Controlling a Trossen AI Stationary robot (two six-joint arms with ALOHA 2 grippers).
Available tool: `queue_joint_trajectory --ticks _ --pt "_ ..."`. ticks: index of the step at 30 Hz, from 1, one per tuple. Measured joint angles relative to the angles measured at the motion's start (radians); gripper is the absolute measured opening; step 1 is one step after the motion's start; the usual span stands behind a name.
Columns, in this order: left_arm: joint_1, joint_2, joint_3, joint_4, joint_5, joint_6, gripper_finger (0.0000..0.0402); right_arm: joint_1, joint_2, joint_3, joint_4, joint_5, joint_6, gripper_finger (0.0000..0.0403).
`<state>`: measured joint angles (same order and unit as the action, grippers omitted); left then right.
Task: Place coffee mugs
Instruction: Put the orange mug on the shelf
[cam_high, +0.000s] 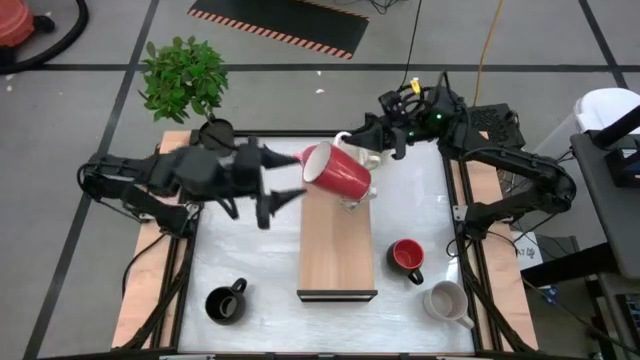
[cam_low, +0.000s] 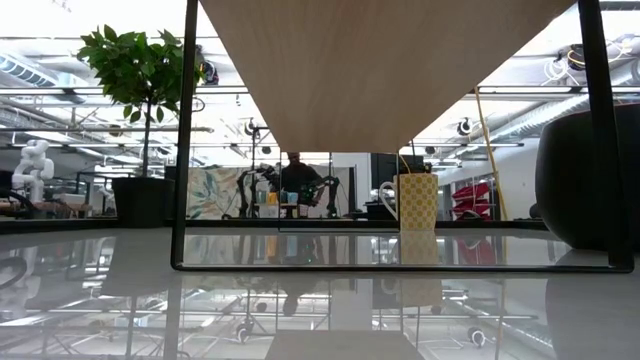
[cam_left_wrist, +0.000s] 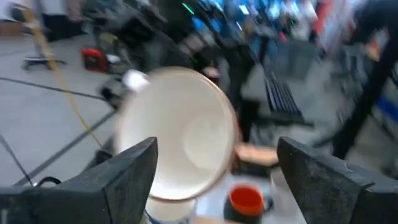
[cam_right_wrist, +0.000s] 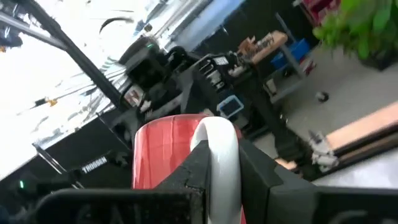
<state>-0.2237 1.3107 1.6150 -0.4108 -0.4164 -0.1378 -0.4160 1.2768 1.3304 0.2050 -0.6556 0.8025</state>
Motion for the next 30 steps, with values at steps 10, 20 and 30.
queue_joint_trajectory --ticks 10,20,30 --pt "0.047 -0.058 0.000 0.084 -0.133 -0.269 0.0337 0.005 -0.118 0.000 0.010 0.238 -0.492 0.0038" --pt "0.099 -0.038 -0.001 0.105 -0.127 -0.443 0.0337 0.092 -0.192 0.000 0.031 0.559 -0.819 0.0024" --pt "0.152 0.000 0.000 0.205 -0.005 -0.474 0.0337 0.153 -0.191 0.000 0.027 0.718 -0.864 0.0010"
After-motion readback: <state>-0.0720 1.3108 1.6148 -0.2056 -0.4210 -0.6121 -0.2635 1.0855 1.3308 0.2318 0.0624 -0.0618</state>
